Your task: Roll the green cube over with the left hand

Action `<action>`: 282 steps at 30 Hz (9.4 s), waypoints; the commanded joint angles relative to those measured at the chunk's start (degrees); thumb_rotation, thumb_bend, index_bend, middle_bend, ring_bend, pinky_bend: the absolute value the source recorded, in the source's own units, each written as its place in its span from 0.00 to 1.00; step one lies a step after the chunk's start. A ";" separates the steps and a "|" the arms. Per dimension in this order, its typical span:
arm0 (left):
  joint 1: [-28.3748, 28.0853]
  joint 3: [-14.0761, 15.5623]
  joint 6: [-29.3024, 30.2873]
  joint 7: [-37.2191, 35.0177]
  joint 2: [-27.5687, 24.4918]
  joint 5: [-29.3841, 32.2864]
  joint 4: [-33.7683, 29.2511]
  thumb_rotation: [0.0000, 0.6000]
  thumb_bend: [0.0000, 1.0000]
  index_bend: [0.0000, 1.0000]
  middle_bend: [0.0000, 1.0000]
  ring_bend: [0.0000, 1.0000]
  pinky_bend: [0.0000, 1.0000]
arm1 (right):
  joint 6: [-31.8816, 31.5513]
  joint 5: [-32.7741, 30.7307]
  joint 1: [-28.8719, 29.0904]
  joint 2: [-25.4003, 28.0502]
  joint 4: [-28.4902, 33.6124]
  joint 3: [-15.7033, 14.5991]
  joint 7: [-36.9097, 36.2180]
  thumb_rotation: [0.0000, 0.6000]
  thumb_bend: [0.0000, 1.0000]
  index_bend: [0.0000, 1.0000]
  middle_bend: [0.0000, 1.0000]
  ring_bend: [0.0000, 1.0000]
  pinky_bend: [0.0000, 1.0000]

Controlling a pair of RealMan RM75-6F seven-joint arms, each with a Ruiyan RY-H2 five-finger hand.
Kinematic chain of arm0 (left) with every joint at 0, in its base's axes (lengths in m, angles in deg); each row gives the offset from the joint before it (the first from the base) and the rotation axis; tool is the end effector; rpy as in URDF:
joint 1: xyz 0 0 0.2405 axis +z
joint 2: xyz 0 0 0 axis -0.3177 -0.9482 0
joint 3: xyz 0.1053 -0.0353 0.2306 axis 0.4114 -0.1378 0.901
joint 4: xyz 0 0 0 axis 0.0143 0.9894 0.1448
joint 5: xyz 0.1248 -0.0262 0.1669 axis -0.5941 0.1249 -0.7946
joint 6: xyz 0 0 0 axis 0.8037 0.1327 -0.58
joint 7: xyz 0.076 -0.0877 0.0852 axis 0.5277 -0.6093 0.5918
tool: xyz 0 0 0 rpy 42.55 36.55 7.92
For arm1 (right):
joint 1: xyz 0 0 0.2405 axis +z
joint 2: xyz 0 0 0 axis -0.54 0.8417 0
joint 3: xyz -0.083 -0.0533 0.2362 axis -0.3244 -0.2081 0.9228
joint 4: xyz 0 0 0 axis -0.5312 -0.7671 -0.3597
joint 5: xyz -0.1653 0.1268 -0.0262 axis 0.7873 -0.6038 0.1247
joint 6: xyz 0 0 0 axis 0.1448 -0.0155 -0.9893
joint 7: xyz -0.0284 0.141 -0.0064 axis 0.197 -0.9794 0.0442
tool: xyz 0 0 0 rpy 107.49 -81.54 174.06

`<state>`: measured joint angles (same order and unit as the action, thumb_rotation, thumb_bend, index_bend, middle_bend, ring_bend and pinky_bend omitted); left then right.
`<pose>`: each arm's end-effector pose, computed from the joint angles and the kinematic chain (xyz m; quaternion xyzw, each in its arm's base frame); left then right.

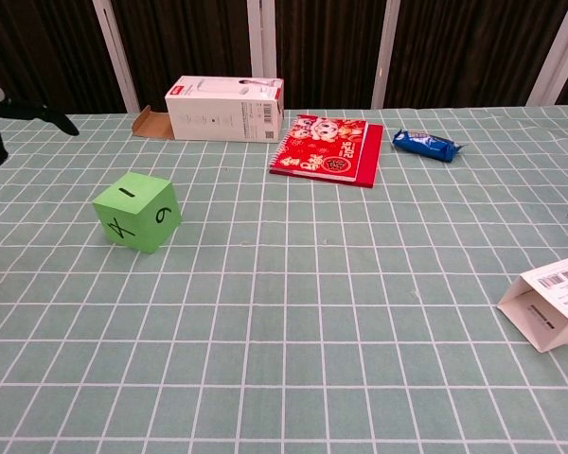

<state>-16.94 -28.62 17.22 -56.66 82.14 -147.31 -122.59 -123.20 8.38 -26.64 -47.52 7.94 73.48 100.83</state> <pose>-0.1821 0.3021 0.1109 -0.7961 -0.3233 -0.2339 0.4549 -0.2896 -0.1903 0.1186 0.5897 -0.4098 0.3722 0.5881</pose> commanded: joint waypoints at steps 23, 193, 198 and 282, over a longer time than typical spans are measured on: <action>-26.15 4.91 2.19 14.81 13.86 38.07 2.73 1.00 0.91 0.11 0.82 0.75 0.82 | -0.57 -0.58 -0.17 0.75 -0.05 0.57 -1.28 1.00 0.19 0.08 0.01 0.00 0.02; -25.68 9.86 2.28 11.99 18.28 47.03 21.14 1.00 0.91 0.13 0.82 0.75 0.82 | 3.32 -6.16 1.49 -1.34 -1.05 0.67 2.63 1.00 0.19 0.08 0.01 0.00 0.02; -25.37 9.81 1.70 11.18 17.08 46.57 20.47 1.00 0.91 0.14 0.82 0.75 0.82 | 3.30 -6.09 1.53 -1.52 -1.14 0.62 2.77 1.00 0.19 0.08 0.01 0.00 0.02; -21.31 13.46 -5.15 1.86 9.21 37.29 17.98 1.00 0.91 0.17 0.82 0.75 0.83 | 5.88 -7.78 2.77 -2.43 -1.79 0.19 3.45 1.00 0.19 0.08 0.01 0.00 0.02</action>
<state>-38.33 -15.36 12.28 -54.65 91.57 -109.92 -104.45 -117.32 0.60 -23.88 -49.95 6.15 73.67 104.28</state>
